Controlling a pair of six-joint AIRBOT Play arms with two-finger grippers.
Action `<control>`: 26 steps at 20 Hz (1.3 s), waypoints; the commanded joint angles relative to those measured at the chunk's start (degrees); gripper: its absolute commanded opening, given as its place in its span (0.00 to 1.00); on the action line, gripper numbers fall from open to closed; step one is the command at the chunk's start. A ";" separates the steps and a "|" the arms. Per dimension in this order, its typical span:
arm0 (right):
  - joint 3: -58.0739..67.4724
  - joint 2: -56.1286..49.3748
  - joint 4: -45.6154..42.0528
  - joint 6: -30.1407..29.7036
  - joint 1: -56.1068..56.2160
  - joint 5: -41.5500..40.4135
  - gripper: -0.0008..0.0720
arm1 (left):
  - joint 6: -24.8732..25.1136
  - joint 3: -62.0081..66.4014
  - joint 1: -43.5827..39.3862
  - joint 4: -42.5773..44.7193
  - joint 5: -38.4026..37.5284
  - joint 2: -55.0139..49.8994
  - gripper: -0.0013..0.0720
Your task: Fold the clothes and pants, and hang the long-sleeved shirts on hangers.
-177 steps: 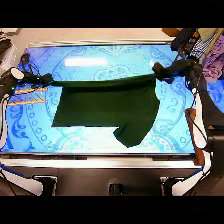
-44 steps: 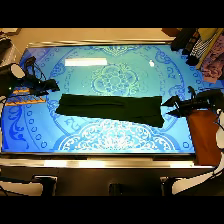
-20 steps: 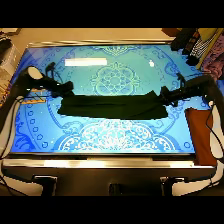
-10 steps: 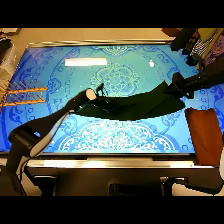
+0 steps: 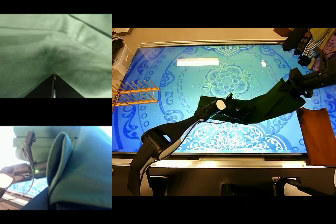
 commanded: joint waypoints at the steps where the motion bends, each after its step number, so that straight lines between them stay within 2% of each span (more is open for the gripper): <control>1: 0.07 0.15 0.76 -0.61 0.09 2.80 0.05 | 4.96 1.46 3.69 -1.49 -9.33 0.70 0.04; 3: 0.07 0.15 5.01 -1.40 0.11 4.68 0.05 | 8.24 1.46 9.51 1.40 -17.25 3.41 0.04; 5: 0.07 0.15 7.80 -1.31 0.83 7.26 0.05 | 9.44 1.46 16.46 5.90 -22.62 8.28 0.04; 11: 0.07 -4.68 7.50 0.83 17.55 17.05 0.05 | 10.99 1.46 38.64 19.54 -31.63 27.10 0.04; 16: 0.07 -13.00 7.91 1.31 29.86 27.63 0.05 | 13.38 1.46 53.96 21.29 -37.35 36.81 0.04; 20: 0.07 -18.75 8.76 1.27 35.34 33.92 0.05 | 13.29 1.46 59.76 21.22 -37.88 38.95 0.04; 26: 0.09 -22.49 12.85 1.29 38.66 41.33 0.05 | 13.31 1.44 59.52 21.24 -37.83 38.84 0.04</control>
